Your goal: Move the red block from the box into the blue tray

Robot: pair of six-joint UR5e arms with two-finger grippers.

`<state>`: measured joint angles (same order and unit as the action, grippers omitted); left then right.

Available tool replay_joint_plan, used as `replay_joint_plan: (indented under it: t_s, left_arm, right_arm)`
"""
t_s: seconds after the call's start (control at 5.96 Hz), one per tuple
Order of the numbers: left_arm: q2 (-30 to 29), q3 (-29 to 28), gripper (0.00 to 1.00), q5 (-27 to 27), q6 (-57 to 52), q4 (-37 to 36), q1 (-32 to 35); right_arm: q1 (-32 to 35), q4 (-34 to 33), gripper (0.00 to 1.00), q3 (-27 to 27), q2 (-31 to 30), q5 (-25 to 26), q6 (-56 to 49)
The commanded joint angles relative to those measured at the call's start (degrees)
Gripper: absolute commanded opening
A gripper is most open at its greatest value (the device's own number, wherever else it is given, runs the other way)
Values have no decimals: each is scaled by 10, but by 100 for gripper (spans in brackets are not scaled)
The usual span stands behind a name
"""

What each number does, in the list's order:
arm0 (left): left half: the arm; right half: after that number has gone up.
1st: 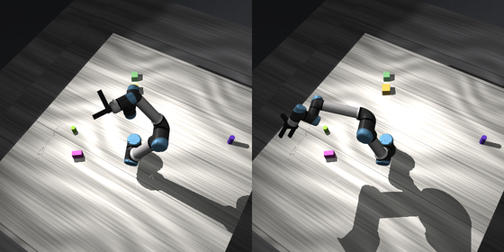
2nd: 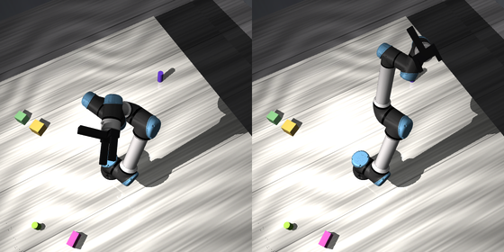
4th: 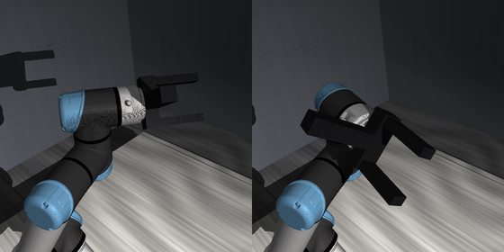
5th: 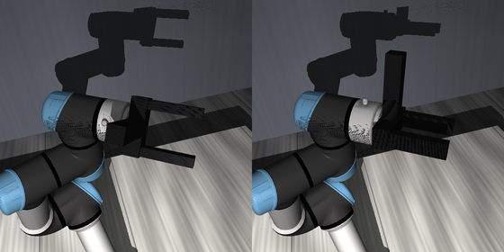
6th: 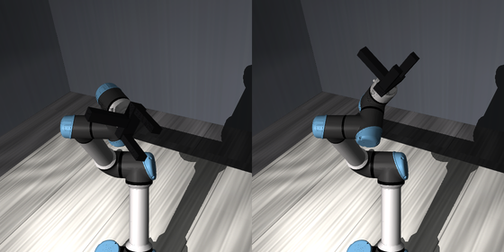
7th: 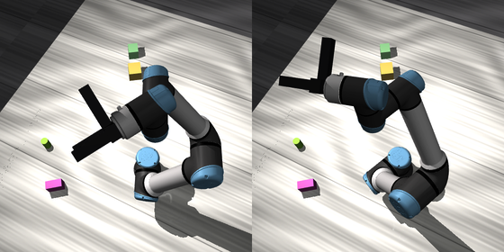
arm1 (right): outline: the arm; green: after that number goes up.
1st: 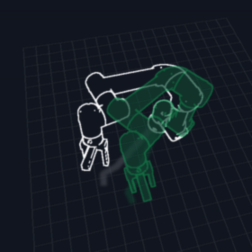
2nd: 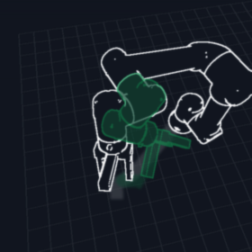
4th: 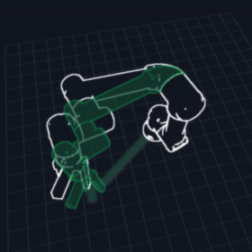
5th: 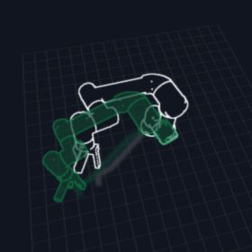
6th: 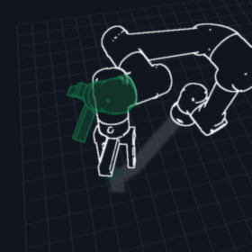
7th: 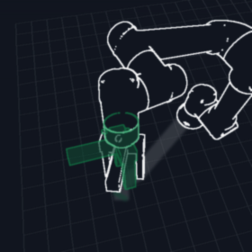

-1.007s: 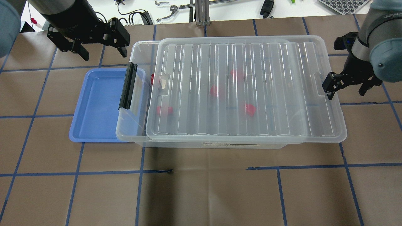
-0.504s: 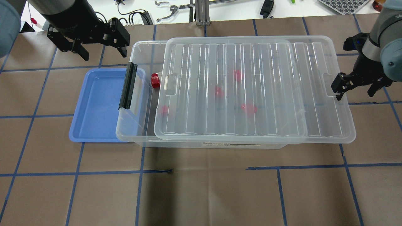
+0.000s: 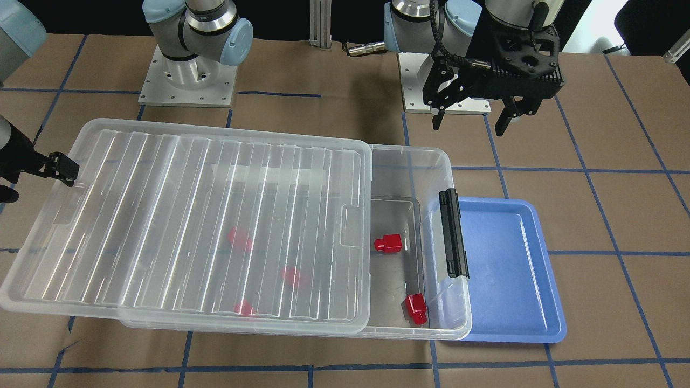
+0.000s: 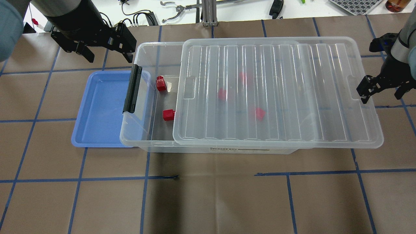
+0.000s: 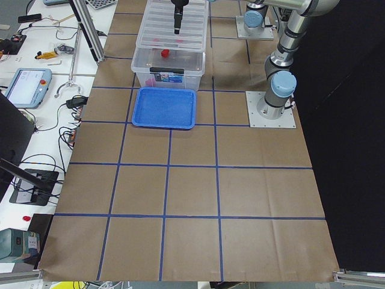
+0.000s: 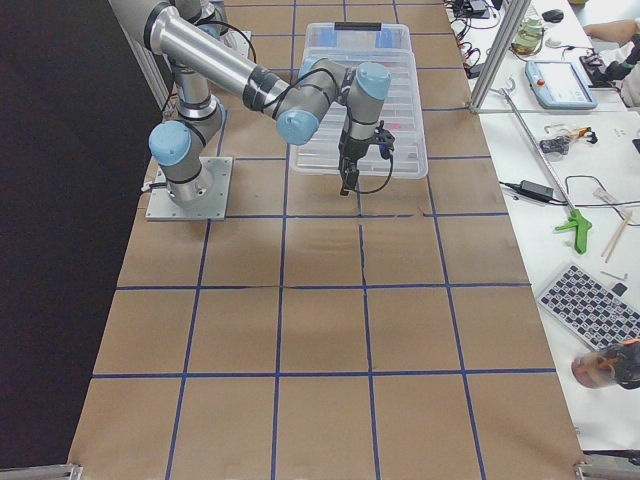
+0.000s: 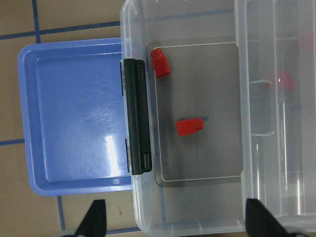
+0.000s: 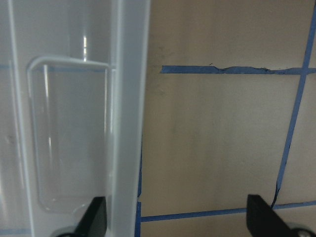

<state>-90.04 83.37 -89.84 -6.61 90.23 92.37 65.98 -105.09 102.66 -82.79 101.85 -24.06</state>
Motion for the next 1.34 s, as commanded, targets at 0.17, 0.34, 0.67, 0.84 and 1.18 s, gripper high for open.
replay_joint_plan:
  t_s: [0.17,0.34,0.67,0.84,1.18]
  left_arm:
    - [-2,1,98,1,-191,2,0]
    - [0,7,98,2,-219,0,-1]
    - [-3,9,97,-1,-359,14,-1]
    - [-8,11,97,-1,-473,30,-4]
    - [-17,16,97,-8,-659,33,-5]
  right_arm:
    - [-12,-23,100,0,0,19,-13]
    - [-14,-25,100,0,1,19,-13]
    - [-35,-34,100,0,12,18,-20]
    - [-44,-54,100,0,18,18,-39]
    - [-45,-57,100,0,18,19,-41]
